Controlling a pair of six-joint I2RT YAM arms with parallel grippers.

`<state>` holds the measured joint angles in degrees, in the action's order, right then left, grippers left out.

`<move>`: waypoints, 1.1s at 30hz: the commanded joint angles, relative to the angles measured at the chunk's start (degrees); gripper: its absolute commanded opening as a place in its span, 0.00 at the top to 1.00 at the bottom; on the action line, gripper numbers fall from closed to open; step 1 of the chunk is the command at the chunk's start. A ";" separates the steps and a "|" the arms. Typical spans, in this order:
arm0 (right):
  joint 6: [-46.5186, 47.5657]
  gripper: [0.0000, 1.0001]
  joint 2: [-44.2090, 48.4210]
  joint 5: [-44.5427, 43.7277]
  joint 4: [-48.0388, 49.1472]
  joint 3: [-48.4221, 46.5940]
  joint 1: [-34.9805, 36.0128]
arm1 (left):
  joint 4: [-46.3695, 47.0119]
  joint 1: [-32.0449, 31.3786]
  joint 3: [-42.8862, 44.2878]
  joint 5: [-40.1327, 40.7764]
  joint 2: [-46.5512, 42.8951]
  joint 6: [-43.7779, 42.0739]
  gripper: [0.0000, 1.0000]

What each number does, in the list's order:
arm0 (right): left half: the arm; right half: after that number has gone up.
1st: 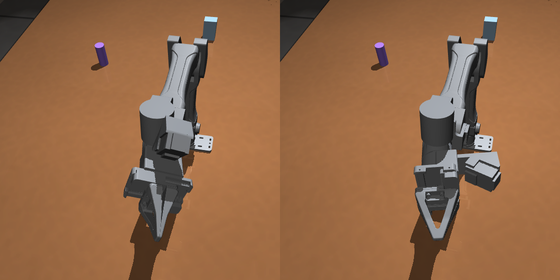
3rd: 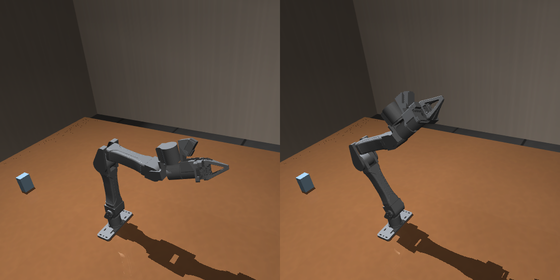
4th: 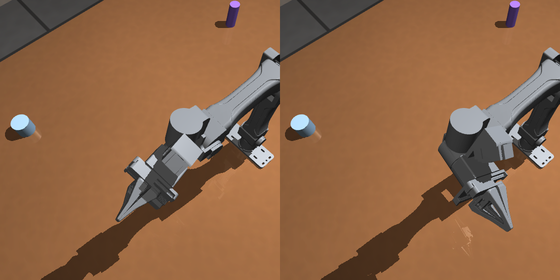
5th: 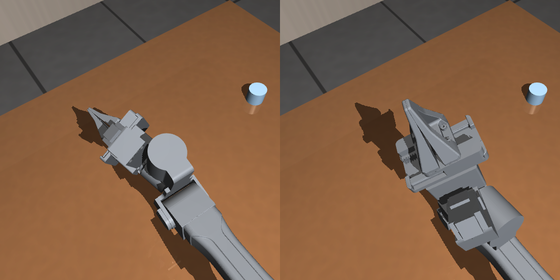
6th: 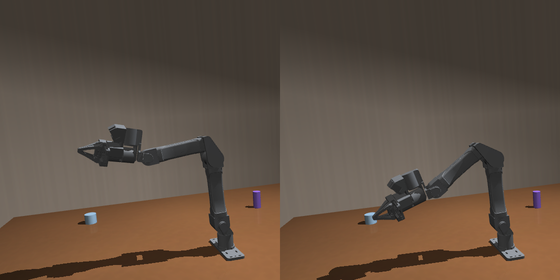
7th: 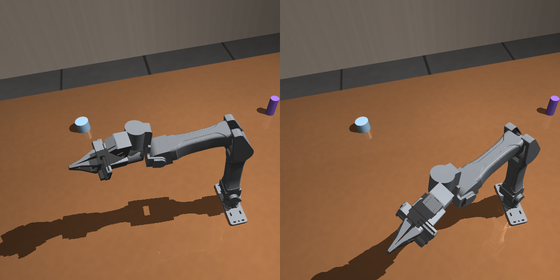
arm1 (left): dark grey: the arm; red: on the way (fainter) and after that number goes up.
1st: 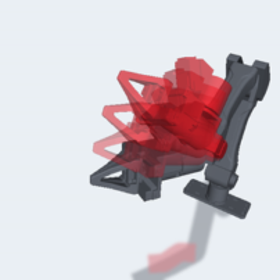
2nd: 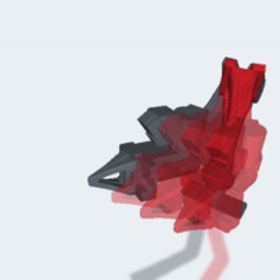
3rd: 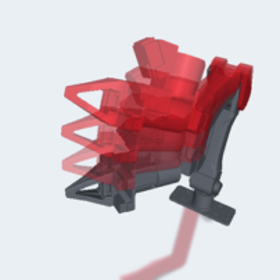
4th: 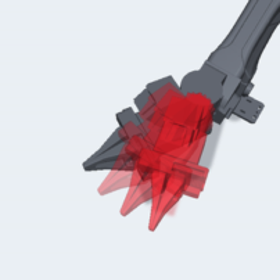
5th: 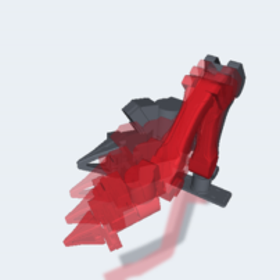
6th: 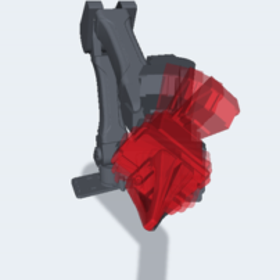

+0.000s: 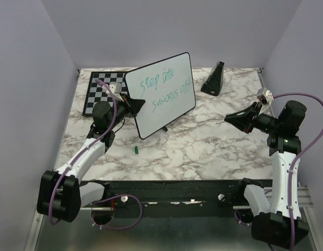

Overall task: Write a sentence on the whiteboard
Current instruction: Put down the whiteboard on the whiteboard stand.

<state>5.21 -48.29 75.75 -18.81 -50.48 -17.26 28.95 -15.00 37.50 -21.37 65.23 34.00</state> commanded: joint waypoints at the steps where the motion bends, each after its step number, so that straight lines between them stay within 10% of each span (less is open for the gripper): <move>1: -0.64 0.99 -0.31 1.69 1.32 0.73 -0.23 | 18.24 2.08 2.58 0.01 -0.28 1.33 1.00; 33: -0.38 0.99 -1.28 1.95 1.14 0.82 -0.23 | 24.13 5.51 -2.94 -0.79 0.25 3.00 1.00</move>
<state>4.97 -49.45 75.81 -18.48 -50.28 -17.26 38.92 -9.80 36.95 -22.92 69.69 36.34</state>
